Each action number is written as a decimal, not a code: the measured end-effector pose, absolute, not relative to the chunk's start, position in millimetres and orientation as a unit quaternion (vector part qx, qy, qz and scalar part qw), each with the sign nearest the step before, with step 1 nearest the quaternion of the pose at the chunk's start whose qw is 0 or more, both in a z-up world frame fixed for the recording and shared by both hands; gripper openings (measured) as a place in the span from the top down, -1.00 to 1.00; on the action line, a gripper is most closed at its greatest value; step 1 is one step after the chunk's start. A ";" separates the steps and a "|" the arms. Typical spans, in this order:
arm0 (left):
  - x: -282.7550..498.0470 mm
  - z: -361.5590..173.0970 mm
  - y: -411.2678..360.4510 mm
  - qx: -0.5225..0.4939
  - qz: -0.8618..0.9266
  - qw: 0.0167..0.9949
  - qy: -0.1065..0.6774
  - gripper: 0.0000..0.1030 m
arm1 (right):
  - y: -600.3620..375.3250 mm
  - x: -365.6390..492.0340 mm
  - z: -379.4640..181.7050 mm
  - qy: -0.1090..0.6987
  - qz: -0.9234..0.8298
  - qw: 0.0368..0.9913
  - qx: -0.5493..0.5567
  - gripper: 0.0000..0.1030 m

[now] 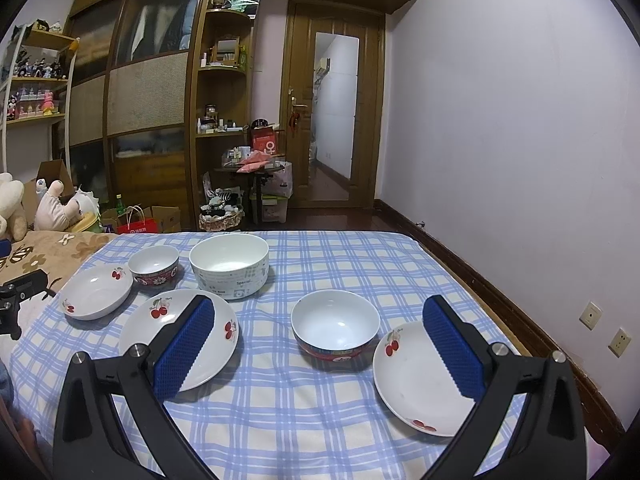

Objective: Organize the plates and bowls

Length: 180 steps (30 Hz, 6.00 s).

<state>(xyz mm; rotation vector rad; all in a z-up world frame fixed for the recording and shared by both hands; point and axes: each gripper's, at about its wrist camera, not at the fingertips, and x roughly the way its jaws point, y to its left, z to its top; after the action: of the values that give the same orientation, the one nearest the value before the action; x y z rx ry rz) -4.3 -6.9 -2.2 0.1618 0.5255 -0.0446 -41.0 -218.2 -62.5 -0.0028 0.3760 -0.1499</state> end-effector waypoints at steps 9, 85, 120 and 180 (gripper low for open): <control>-2.2 -5.7 -5.6 0.096 -0.027 0.958 0.268 -0.98 | -219.1 -40.8 -63.2 0.188 -0.074 0.979 -0.001 -1.00; 166.1 -117.2 -11.3 0.011 -0.087 0.852 0.515 -0.61 | -143.5 122.5 -176.7 0.377 0.058 0.924 -0.012 -0.33; 180.8 -154.4 -9.8 -0.033 -0.097 0.829 0.549 0.52 | -154.4 131.1 -200.7 0.415 0.052 0.908 0.030 0.69; 125.7 -146.4 -53.3 0.011 -0.126 0.819 0.559 0.57 | -187.8 70.6 -193.1 0.443 -0.014 0.895 0.047 0.74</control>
<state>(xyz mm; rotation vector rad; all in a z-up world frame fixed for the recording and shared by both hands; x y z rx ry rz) 125.7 -53.3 -146.4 0.0232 1.1915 -0.2689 70.6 -187.8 -193.1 0.0984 0.9182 -0.0284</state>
